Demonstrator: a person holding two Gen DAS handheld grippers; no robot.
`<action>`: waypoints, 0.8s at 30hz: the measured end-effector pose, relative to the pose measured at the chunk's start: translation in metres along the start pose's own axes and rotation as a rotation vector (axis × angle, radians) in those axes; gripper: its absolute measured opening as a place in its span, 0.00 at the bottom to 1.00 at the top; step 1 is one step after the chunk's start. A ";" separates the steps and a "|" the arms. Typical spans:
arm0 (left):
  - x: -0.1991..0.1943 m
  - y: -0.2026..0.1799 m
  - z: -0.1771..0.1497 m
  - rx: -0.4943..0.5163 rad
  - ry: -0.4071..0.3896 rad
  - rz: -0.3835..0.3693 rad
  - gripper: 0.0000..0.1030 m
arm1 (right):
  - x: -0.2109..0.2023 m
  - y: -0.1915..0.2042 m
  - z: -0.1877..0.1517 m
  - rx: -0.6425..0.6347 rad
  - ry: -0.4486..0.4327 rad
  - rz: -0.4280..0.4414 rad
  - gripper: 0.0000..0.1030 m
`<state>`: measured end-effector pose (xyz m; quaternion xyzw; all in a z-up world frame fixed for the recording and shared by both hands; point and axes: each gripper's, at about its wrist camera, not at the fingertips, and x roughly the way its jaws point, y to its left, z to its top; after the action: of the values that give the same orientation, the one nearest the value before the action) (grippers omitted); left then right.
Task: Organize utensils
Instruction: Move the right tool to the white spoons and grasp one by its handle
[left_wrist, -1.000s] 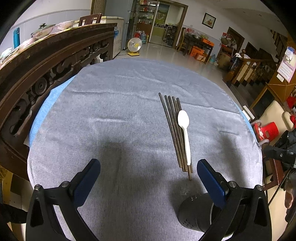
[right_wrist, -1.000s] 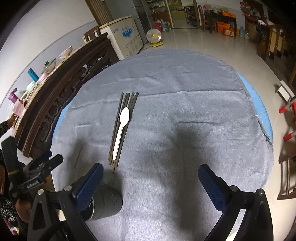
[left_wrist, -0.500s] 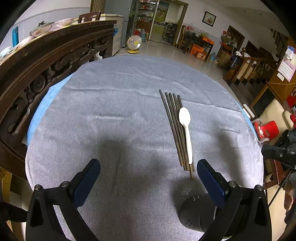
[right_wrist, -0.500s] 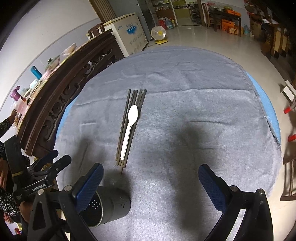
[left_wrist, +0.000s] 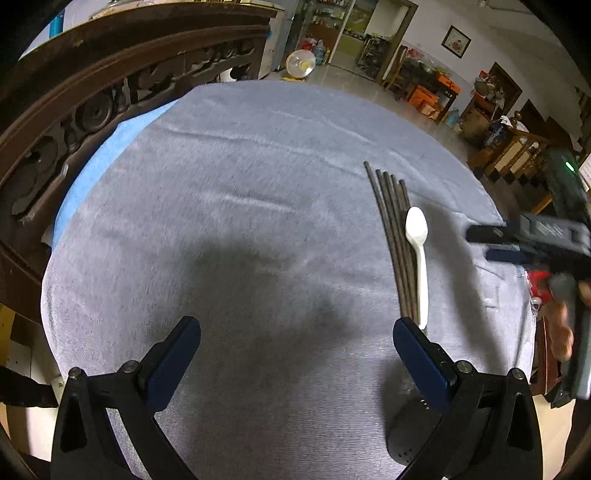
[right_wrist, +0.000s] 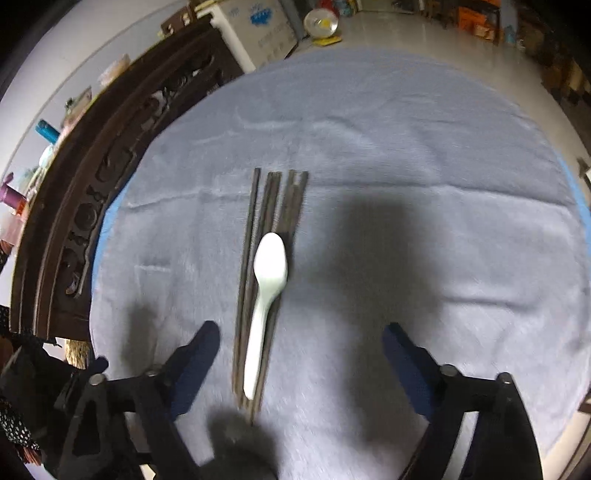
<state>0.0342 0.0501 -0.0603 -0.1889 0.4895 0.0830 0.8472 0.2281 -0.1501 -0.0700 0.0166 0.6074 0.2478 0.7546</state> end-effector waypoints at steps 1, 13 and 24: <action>0.001 0.000 -0.001 0.000 0.013 0.005 1.00 | 0.009 0.003 0.007 0.002 0.011 -0.003 0.71; 0.011 0.004 -0.002 0.014 0.014 -0.004 1.00 | 0.063 0.009 0.033 0.029 0.073 0.000 0.06; 0.003 -0.003 -0.009 0.023 0.000 -0.027 1.00 | -0.005 -0.065 0.002 0.078 0.011 -0.026 0.85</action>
<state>0.0295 0.0432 -0.0658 -0.1855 0.4877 0.0660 0.8505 0.2522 -0.2083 -0.0855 0.0368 0.6211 0.2140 0.7531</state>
